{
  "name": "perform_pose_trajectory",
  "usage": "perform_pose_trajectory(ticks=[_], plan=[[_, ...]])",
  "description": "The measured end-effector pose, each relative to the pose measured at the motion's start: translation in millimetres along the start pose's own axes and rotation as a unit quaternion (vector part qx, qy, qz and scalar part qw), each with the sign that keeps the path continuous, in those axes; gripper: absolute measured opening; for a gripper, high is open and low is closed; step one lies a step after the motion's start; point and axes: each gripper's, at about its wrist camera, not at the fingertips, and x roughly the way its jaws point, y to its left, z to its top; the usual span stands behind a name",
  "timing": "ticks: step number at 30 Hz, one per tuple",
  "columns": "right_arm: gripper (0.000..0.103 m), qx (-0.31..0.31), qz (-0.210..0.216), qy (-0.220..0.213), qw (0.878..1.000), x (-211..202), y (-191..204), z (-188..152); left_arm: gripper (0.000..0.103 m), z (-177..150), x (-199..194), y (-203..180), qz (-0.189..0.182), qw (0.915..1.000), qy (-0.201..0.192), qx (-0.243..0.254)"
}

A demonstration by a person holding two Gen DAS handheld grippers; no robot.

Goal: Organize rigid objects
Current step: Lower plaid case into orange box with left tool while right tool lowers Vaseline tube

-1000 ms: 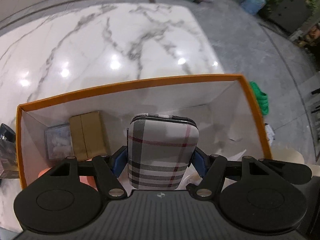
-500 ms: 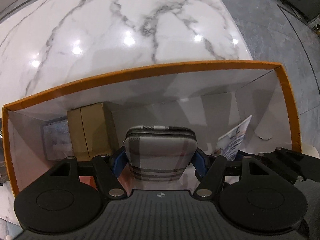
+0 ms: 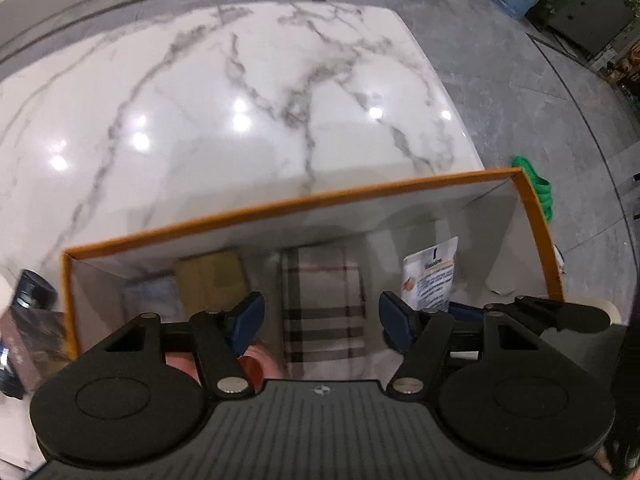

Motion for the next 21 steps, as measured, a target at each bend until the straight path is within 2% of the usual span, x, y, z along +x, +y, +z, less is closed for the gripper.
perform_pose_trajectory(ticks=[3,8,14,18,21], plan=[[0.048,0.024,-0.014,0.001,1.0,4,-1,5,0.077,-2,-3,1,0.016,0.9998,-0.01,0.012],[0.049,0.032,-0.028,0.002,0.999,8,0,10,0.076,-6,-1,4,0.018,0.9996,-0.009,0.019],[0.05,0.031,-0.024,0.017,0.999,13,-2,11,0.076,-10,0,7,0.015,0.9997,-0.009,0.017],[0.044,0.038,-0.011,0.028,0.999,20,-2,7,0.076,-11,-3,9,0.014,0.9997,-0.013,0.016],[0.044,0.026,-0.006,0.027,0.999,20,4,6,0.076,-11,-5,12,0.016,0.9997,-0.015,0.014]])
